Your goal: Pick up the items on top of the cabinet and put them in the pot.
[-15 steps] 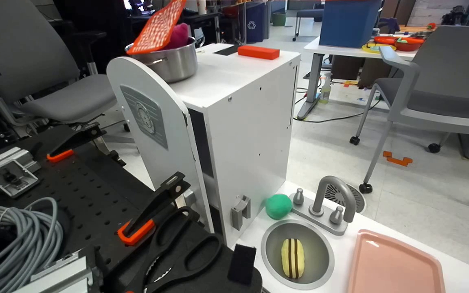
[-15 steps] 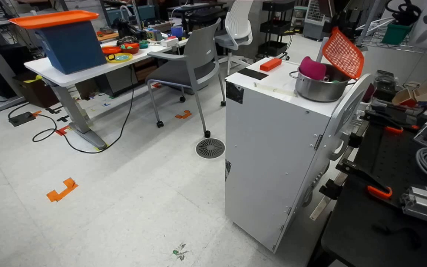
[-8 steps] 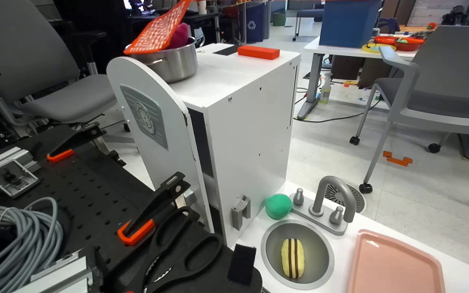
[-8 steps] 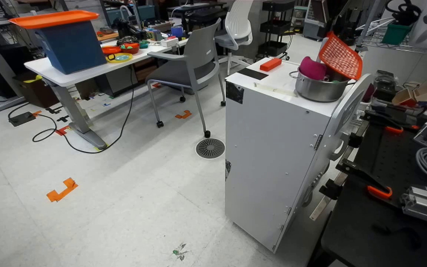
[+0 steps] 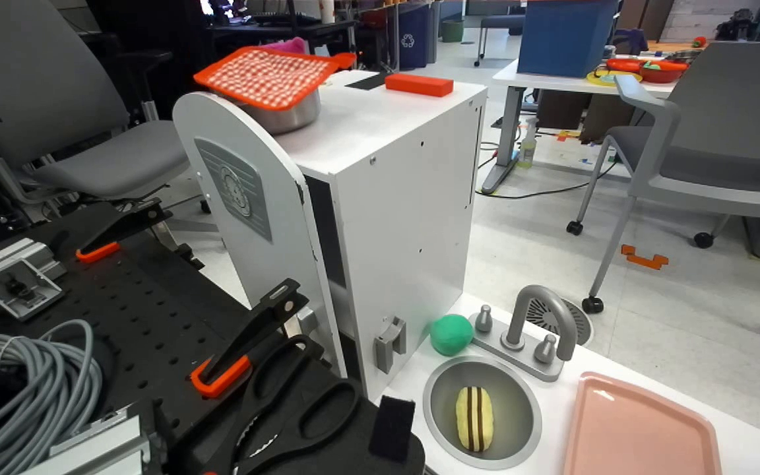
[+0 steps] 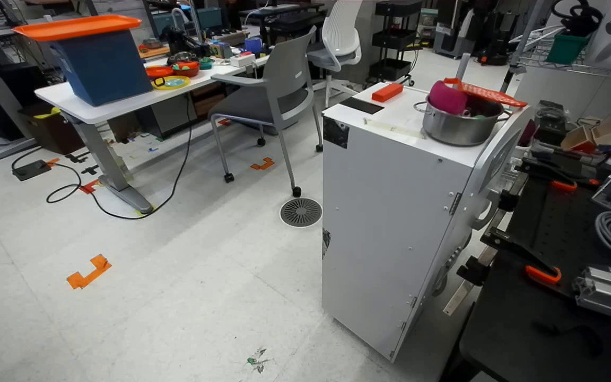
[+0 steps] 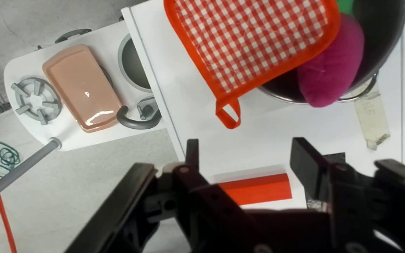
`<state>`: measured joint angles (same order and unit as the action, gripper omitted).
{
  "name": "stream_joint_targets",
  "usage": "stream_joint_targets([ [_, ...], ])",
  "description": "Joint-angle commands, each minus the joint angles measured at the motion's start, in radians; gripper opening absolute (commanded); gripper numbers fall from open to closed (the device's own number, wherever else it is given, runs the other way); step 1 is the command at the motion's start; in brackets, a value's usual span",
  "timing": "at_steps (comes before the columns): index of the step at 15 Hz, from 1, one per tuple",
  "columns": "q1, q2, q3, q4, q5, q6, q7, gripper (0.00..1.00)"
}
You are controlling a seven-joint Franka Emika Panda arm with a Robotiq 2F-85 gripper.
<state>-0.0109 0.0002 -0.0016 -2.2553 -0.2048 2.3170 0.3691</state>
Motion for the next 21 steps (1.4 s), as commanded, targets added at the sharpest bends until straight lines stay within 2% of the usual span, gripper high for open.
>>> stream_joint_targets([
  [1, 0.002, -0.022, -0.001, 0.002, 0.007, 0.011, 0.009, 0.99],
  [12, -0.019, -0.147, -0.014, -0.078, 0.104, 0.03, -0.065, 1.0],
  [21, -0.049, -0.194, -0.021, -0.129, 0.108, 0.011, -0.055, 1.0],
])
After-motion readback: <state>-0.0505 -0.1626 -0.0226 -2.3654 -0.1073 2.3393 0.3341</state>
